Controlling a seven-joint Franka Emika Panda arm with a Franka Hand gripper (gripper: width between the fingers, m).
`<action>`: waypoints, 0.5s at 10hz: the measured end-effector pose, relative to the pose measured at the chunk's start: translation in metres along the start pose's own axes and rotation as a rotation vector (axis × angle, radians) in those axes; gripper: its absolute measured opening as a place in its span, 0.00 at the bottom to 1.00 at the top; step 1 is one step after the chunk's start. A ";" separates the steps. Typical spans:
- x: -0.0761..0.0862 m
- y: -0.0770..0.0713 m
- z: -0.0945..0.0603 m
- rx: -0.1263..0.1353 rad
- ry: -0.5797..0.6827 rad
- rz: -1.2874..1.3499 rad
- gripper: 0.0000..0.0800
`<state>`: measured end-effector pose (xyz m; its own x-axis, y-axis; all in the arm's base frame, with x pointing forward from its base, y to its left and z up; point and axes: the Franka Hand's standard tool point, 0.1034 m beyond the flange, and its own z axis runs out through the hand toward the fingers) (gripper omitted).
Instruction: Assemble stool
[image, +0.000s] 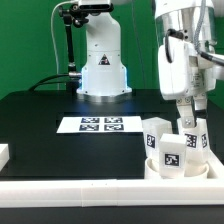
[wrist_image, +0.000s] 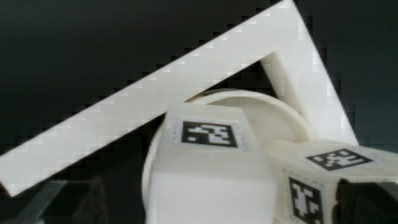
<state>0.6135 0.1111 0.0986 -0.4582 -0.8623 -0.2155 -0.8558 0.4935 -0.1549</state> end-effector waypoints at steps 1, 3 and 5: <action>-0.002 -0.002 -0.004 0.001 -0.006 -0.019 0.81; 0.000 -0.001 -0.001 0.001 -0.001 -0.036 0.81; 0.001 -0.001 -0.001 0.000 0.002 -0.177 0.81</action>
Offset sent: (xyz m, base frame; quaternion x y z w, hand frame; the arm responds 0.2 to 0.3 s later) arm 0.0000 0.0000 0.0000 0.0000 0.0000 -0.0650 0.9979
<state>0.6138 0.1094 0.0992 -0.3010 -0.9359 -0.1829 -0.9231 0.3341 -0.1903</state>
